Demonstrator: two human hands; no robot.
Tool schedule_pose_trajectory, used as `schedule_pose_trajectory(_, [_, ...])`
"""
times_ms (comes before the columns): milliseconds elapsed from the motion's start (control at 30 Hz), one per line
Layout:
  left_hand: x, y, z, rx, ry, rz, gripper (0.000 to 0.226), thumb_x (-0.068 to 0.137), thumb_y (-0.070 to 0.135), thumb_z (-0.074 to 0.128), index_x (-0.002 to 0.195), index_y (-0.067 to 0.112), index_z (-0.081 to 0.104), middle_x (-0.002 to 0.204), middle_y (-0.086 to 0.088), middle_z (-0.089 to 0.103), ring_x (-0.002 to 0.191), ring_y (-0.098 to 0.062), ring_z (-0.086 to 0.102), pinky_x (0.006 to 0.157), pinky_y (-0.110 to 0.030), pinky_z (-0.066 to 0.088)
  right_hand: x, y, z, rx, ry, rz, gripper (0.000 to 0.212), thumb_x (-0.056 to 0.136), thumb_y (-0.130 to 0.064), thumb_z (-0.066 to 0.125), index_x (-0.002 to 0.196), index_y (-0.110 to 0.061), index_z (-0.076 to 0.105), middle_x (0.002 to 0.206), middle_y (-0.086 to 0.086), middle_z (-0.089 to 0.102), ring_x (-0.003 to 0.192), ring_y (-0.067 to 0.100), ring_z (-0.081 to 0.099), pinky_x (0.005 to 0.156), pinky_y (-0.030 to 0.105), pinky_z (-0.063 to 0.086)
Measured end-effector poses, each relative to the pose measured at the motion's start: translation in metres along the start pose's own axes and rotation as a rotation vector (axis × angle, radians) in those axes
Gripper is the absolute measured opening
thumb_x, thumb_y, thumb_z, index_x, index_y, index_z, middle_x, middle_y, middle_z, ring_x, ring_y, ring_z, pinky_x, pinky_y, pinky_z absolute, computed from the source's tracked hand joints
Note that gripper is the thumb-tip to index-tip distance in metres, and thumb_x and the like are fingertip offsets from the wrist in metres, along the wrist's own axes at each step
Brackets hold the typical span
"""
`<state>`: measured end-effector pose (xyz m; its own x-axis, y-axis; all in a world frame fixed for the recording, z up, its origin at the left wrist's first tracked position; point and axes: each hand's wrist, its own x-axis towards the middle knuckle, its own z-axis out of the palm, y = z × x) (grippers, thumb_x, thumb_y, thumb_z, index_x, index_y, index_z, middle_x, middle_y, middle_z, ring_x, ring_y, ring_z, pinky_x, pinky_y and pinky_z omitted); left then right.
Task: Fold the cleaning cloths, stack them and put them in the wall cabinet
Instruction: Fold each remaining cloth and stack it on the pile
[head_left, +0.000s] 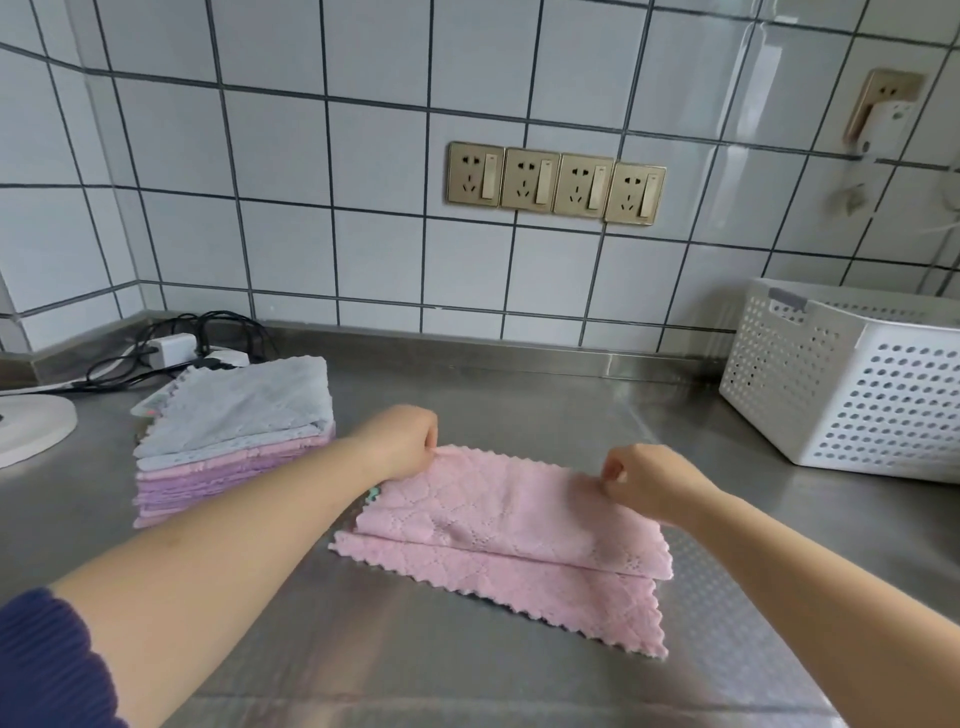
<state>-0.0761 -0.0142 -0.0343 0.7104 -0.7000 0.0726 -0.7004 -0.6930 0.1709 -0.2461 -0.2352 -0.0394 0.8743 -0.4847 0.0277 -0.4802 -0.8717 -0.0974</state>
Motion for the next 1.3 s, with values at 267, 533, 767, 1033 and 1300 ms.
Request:
schedule_pose_trajectory(267, [0.016,0.004,-0.035,-0.287,0.316,0.01,0.007,0.09,0.015,0.044,0.095,0.014,0.048,0.097,-0.007,0.063,0.081,-0.024,0.059,0.066,-0.033,0.045,0.025,-0.003,-0.042,0.616,0.285,0.128,0.011,0.087,-0.016,0.044,0.095,-0.012,0.05,0.073,0.002,0.069,0.073,0.025,0.071,0.069,0.044,0.059])
schedule_pose_trajectory(533, [-0.003,-0.006,-0.022,-0.249,0.29,0.073,0.009,0.089,0.011,0.05,0.098,0.011,0.053,0.11,-0.008,0.056,0.091,-0.022,0.052,0.068,-0.029,0.036,-0.004,-0.005,-0.028,0.447,0.281,0.012,0.007,0.088,-0.024,0.059,0.082,-0.022,0.054,0.088,0.001,0.068,0.084,0.022,0.065,0.071,0.03,0.048])
schedule_pose_trajectory(767, [-0.041,-0.012,0.023,-0.034,0.103,0.053,0.019,0.088,0.013,0.051,0.106,0.019,0.055,0.111,-0.002,0.054,0.095,-0.022,0.057,0.072,-0.028,0.04,-0.048,0.001,0.023,0.273,0.148,0.013,0.019,0.083,-0.015,0.058,0.099,-0.019,0.067,0.104,-0.005,0.071,0.097,0.013,0.065,0.071,0.019,0.04])
schedule_pose_trajectory(1033, [-0.059,-0.017,0.03,0.052,0.165,0.041,0.019,0.087,0.011,0.044,0.103,0.018,0.051,0.109,-0.003,0.052,0.091,-0.028,0.058,0.069,-0.033,0.043,-0.067,0.002,0.03,0.2,0.228,-0.075,0.009,0.085,-0.017,0.059,0.093,-0.021,0.062,0.101,-0.005,0.061,0.087,0.012,0.066,0.074,0.024,0.049])
schedule_pose_trajectory(1300, [-0.07,-0.02,0.028,0.122,0.159,0.108,0.014,0.086,0.007,0.044,0.096,0.014,0.05,0.105,-0.002,0.051,0.081,-0.024,0.057,0.059,-0.03,0.036,-0.077,0.005,0.034,0.002,0.257,-0.188,0.013,0.086,-0.03,0.059,0.097,-0.024,0.061,0.104,-0.009,0.057,0.088,0.02,0.063,0.067,0.028,0.043])
